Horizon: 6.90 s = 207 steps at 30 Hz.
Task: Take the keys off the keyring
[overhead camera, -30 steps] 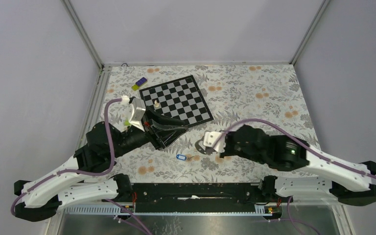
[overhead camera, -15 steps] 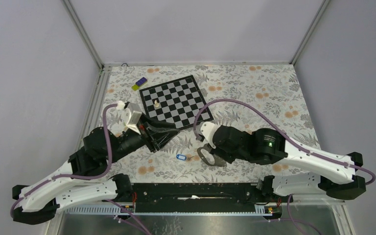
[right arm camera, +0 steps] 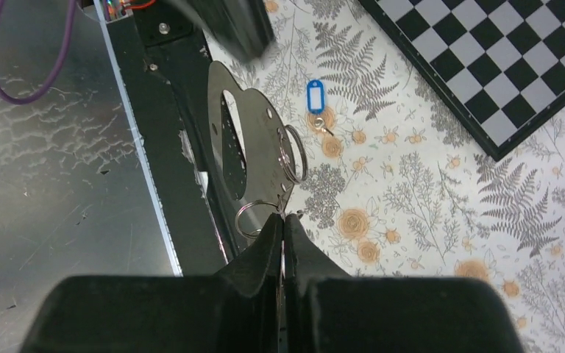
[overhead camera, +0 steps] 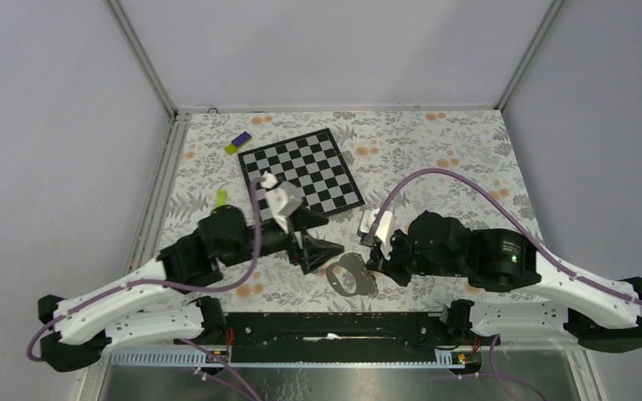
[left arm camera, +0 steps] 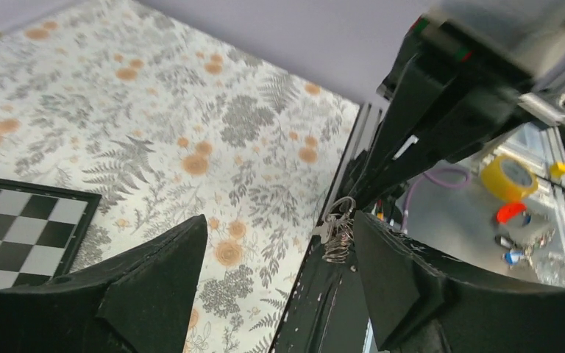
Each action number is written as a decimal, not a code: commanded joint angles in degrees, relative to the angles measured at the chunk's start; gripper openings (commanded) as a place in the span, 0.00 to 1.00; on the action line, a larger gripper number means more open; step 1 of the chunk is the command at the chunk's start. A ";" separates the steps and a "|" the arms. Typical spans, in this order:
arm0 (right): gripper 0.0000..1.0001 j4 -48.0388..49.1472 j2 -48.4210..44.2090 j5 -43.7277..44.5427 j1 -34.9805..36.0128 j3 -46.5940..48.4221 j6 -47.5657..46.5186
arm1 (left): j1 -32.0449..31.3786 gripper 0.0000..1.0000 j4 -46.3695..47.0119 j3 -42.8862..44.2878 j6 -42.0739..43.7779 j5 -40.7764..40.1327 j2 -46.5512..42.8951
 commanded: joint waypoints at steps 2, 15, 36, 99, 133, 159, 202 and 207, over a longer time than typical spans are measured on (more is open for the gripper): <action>0.00 8.20 -1.55 -2.01 -0.15 -1.20 -3.04 | 0.20 0.79 1.07 5.37 2.21 8.14 7.17; 0.00 13.75 -7.93 -2.13 -0.09 -5.93 -3.67 | 0.20 0.61 3.12 4.60 1.21 19.18 9.82; 0.00 21.00 -17.41 -2.14 -0.13 -16.27 -8.42 | 0.17 0.00 -14.13 16.80 5.58 23.11 16.35; 0.75 70.25 -24.16 0.89 -0.12 -47.10 -44.05 | 20.14 0.00 -23.95 15.80 -68.88 -17.25 19.18; 0.19 97.07 3.62 15.60 -5.39 -41.68 -49.33 | 21.25 0.00 -17.98 10.60 -75.02 -7.07 17.08; 0.00 67.00 1.89 19.76 -7.86 -26.12 -35.17 | 23.66 0.80 -8.02 3.19 -73.37 -4.89 12.21; 0.00 4.91 -2.61 -3.95 -7.93 18.49 -11.47 | 24.78 0.62 28.92 -12.40 -13.78 27.11 -9.61; 0.00 7.12 -3.23 -6.44 -7.94 18.48 -10.93 | 24.16 0.61 35.37 -14.03 -16.84 29.26 -8.49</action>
